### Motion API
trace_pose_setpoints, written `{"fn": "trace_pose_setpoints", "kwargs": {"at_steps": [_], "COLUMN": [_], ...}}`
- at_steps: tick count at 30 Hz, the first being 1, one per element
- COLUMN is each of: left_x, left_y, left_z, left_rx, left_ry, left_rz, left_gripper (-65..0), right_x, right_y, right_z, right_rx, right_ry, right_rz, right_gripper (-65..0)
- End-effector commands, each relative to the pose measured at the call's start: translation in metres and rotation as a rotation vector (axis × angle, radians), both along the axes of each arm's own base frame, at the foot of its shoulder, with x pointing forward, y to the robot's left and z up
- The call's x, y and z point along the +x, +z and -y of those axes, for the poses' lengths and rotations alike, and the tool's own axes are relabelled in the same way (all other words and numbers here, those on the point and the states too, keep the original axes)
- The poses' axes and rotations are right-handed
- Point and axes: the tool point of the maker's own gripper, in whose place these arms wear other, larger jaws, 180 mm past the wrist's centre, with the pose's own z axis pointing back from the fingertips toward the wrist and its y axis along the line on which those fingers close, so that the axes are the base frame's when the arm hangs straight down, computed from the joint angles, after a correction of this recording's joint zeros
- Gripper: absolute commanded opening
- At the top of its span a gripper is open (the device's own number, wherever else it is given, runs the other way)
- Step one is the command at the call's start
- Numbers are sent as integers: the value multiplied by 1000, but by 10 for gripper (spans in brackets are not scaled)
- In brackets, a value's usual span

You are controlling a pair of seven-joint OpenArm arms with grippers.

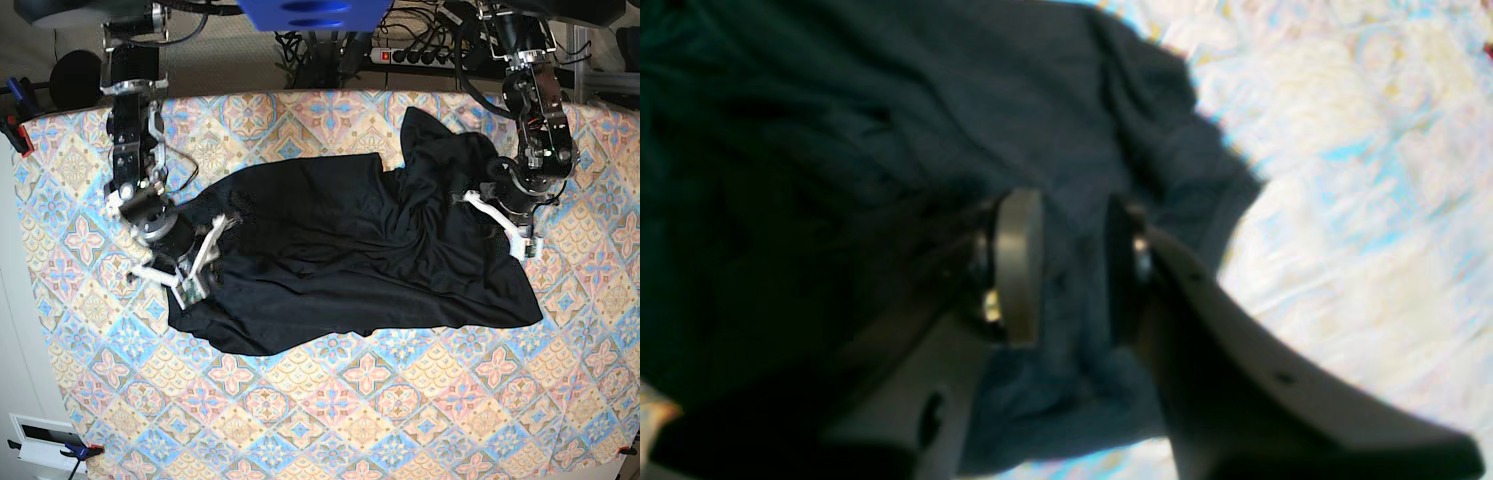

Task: Layout the t-shirt on the table in an organized manner, then fold the t-shirt properly
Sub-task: 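Grasp the shirt edge with the right gripper and pull it outward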

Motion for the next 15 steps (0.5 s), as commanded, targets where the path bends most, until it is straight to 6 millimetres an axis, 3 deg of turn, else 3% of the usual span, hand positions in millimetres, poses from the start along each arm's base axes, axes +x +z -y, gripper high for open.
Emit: {"fn": "trace_pose_setpoints", "kwargs": {"at_steps": [1,4,10,15], "left_x": [7,17,29,40], "left_y": [12,22,32,42], "left_z": [-8,-10,-10,-8], "left_rx": [1,-16,-22,-26], "left_ry": [24,55,60,56], "left_rz": [48,83,118,144], "left_gripper": [-650,-650,-650,-650], "right_x": [7,2,-7,28], "right_y": [12,-11,-70,-65], "right_z": [-14,-36,-30,-25], "right_rx": [26,47,53,95], "right_ry": [37,76,51,34], "right_rz": [45,-19,-176,-116], "right_gripper": [-513,-539,-650,-650]}}
